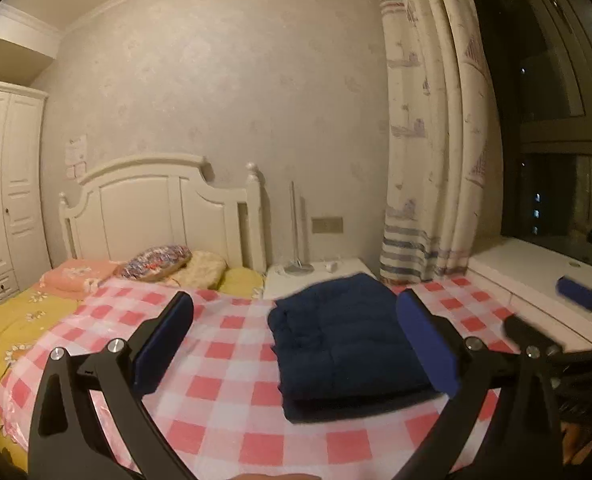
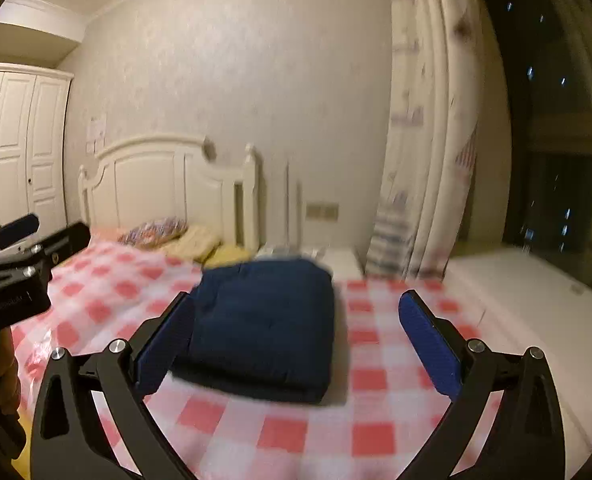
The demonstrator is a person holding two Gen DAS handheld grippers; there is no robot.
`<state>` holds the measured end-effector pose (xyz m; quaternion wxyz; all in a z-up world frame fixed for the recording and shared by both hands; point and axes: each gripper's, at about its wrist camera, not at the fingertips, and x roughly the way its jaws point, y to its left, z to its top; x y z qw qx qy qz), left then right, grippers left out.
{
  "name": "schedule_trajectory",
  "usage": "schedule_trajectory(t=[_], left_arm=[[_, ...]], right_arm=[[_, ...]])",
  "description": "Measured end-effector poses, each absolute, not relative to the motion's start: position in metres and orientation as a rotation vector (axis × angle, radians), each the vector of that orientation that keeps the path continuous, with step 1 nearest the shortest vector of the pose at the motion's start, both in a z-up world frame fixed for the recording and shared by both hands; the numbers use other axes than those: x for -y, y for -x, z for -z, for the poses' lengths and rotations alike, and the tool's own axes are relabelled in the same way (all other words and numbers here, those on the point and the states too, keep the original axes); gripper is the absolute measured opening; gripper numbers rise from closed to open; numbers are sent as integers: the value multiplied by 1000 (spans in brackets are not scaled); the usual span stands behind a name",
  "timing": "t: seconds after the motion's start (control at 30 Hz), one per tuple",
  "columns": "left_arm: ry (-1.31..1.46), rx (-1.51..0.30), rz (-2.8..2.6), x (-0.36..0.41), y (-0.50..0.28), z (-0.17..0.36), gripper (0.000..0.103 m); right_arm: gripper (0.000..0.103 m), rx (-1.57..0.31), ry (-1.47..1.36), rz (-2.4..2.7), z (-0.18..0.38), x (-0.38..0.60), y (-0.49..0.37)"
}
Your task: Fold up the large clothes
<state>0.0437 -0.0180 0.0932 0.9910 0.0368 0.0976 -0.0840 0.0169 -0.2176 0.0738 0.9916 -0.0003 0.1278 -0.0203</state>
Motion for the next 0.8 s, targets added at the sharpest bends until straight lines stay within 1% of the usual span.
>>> schedule_trajectory(t=[0.13,0.33,0.8], left_arm=[[-71,-237,168,20,-49,-82,101],[-70,-277,168,20,-56,-68,101],[-55,-295,171,16,-55,-62,101]], right_arm=[[98,-293,7,17,-59,211,-22],[98,-292,22,0,-57,203,-21],[98,-319,37,-15,-55,196,-26]])
